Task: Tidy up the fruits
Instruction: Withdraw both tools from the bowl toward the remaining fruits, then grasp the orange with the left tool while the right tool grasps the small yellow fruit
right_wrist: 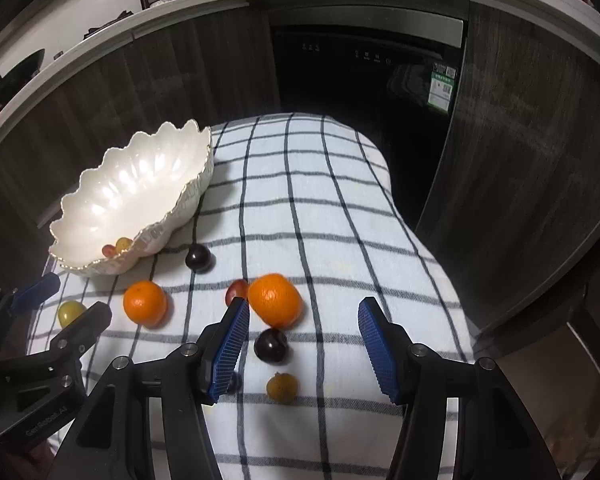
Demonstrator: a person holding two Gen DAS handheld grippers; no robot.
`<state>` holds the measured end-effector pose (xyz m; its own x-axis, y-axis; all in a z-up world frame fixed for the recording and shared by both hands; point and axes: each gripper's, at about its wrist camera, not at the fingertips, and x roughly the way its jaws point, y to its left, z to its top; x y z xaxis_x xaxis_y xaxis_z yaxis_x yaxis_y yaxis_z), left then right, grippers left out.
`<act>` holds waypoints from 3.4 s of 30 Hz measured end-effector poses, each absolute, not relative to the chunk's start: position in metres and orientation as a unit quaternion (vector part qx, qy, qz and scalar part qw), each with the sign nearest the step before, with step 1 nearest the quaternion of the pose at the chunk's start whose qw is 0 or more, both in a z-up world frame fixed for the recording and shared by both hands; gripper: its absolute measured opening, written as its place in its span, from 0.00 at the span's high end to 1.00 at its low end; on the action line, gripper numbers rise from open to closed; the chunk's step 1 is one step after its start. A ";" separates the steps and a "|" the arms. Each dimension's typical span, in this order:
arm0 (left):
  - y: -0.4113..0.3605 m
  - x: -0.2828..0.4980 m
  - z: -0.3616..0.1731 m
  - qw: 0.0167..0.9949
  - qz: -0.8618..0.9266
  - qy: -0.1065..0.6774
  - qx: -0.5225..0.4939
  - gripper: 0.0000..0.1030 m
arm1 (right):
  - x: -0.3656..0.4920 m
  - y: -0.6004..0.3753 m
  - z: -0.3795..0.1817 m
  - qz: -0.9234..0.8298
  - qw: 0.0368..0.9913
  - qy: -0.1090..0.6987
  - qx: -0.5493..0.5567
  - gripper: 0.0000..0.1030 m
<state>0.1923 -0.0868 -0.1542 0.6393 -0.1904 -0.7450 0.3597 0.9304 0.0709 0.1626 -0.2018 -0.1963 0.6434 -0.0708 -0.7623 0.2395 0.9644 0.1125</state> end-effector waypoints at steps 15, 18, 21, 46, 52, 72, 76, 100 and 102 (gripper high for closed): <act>-0.090 0.190 -0.178 0.901 -0.163 0.382 0.123 0.28 | 0.145 -0.194 -0.223 -0.101 0.893 0.425 0.112 0.44; -0.092 0.191 -0.183 0.899 -0.169 0.383 0.127 0.31 | 0.142 -0.190 -0.225 -0.103 0.895 0.422 0.105 0.44; -0.092 0.193 -0.187 0.898 -0.173 0.382 0.131 0.31 | 0.141 -0.183 -0.229 -0.101 0.896 0.423 0.096 0.44; -0.100 0.215 -0.217 0.884 -0.189 0.405 0.135 0.39 | 0.152 -0.174 -0.257 -0.093 0.880 0.456 0.091 0.51; -0.102 0.219 -0.222 0.881 -0.191 0.411 0.134 0.43 | 0.154 -0.174 -0.262 -0.090 0.876 0.464 0.093 0.53; -0.101 0.218 -0.226 0.877 -0.182 0.424 0.132 0.56 | 0.155 -0.172 -0.262 -0.073 0.879 0.460 0.100 0.76; -0.098 0.215 -0.221 0.879 -0.179 0.422 0.129 0.56 | 0.153 -0.173 -0.260 -0.072 0.882 0.455 0.100 0.76; -0.073 0.191 -0.176 0.901 -0.146 0.392 0.113 0.56 | 0.148 -0.162 -0.223 -0.055 0.905 0.415 0.083 0.76; -0.069 0.190 -0.172 0.903 -0.142 0.390 0.111 0.56 | 0.148 -0.161 -0.221 -0.054 0.906 0.412 0.080 0.76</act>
<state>0.1901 -0.0694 -0.1719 0.6555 -0.1697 -0.7359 0.3425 0.9353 0.0894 0.1480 -0.1612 -0.2207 0.6547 -0.0320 -0.7553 0.1645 0.9812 0.1010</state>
